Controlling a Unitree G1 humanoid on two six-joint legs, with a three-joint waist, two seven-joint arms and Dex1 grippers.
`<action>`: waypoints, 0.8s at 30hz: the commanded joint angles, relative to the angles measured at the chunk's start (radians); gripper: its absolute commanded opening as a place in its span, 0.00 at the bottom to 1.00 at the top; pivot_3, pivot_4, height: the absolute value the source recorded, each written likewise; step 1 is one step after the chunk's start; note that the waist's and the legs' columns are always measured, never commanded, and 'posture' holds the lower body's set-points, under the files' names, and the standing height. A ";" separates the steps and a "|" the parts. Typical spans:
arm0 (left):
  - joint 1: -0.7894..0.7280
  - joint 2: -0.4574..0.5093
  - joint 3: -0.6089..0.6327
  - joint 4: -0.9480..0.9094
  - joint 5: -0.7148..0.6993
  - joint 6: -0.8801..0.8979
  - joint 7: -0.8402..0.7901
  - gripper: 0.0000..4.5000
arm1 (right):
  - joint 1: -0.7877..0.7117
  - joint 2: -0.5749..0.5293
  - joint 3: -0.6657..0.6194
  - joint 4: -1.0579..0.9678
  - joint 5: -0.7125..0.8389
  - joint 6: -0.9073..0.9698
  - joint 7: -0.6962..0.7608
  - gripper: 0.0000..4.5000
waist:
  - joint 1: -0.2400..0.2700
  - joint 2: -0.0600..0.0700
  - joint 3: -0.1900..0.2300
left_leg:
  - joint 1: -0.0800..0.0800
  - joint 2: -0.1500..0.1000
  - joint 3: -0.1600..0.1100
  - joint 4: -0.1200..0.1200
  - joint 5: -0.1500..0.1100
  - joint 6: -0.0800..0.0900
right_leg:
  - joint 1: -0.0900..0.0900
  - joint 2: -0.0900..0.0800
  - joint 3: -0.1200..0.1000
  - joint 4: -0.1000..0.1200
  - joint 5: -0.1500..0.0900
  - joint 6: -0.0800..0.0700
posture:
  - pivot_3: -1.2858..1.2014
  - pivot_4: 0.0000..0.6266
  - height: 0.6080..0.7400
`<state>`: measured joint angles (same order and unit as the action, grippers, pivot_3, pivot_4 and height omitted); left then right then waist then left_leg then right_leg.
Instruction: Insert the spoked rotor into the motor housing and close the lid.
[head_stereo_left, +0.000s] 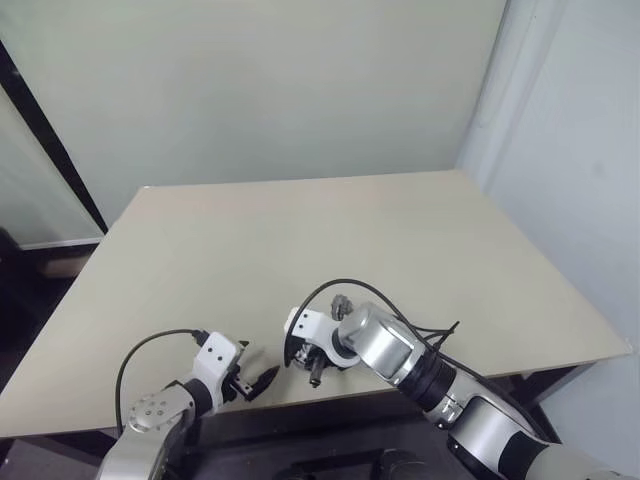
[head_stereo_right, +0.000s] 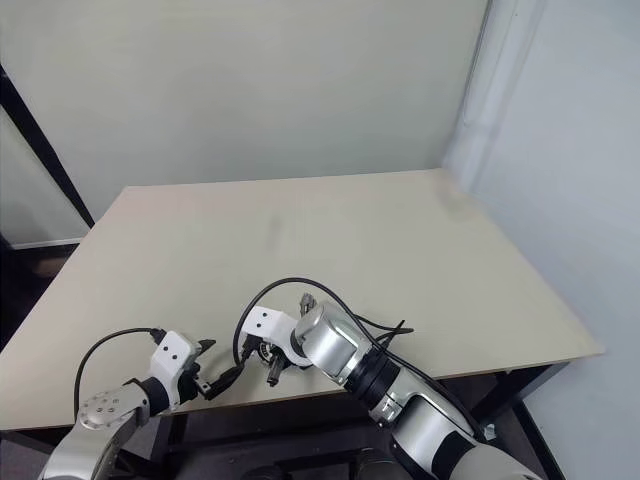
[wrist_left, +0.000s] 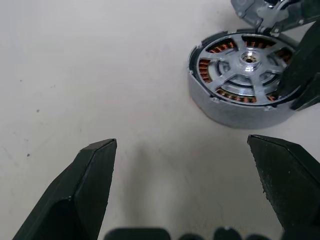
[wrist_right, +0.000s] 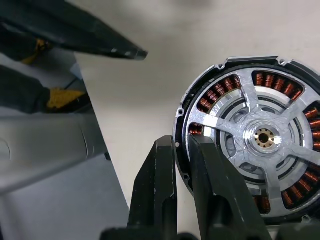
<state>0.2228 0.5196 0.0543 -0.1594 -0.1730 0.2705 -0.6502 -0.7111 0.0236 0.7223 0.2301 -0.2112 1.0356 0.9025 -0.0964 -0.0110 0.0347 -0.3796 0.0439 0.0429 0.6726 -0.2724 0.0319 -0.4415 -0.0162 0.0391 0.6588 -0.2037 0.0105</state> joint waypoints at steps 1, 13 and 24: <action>-0.006 0.003 0.004 -0.011 0.004 -0.022 0.005 1.00 | -0.026 0.016 -0.034 -0.033 0.027 -0.020 -0.042 0.02 | 0.000 0.000 0.000 | 0.000 0.000 0.000 0.000 0.000 0.000 | 0.000 0.000 0.000 0.000 0.000 0.000 | 0.52 0.00 1.00; -0.002 0.004 0.003 -0.009 0.007 -0.021 0.004 1.00 | -0.028 -0.010 -0.005 -0.068 0.067 -0.055 -0.099 0.38 | 0.000 0.000 0.000 | -0.001 0.000 0.000 0.000 0.000 0.000 | 0.000 0.000 0.000 0.000 0.000 0.000 | 0.52 0.00 1.00; -0.004 0.007 0.004 -0.006 0.005 -0.018 0.001 1.00 | -0.054 -0.111 0.071 -0.209 0.016 -0.200 -0.106 0.99 | 0.001 0.000 0.000 | -0.001 0.000 0.000 0.000 0.000 0.000 | 0.000 0.000 0.000 0.000 -0.001 -0.001 | 0.52 0.00 1.00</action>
<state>0.2271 0.5191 0.0541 -0.1532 -0.1687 0.2684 -0.6501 -0.7357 -0.0792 0.7987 0.0831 -0.1823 0.8716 0.8040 -0.0958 -0.0111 0.0347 -0.3803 0.0435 0.0428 0.6727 -0.2724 0.0320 -0.4417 -0.0164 0.0392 0.6584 -0.2044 0.0095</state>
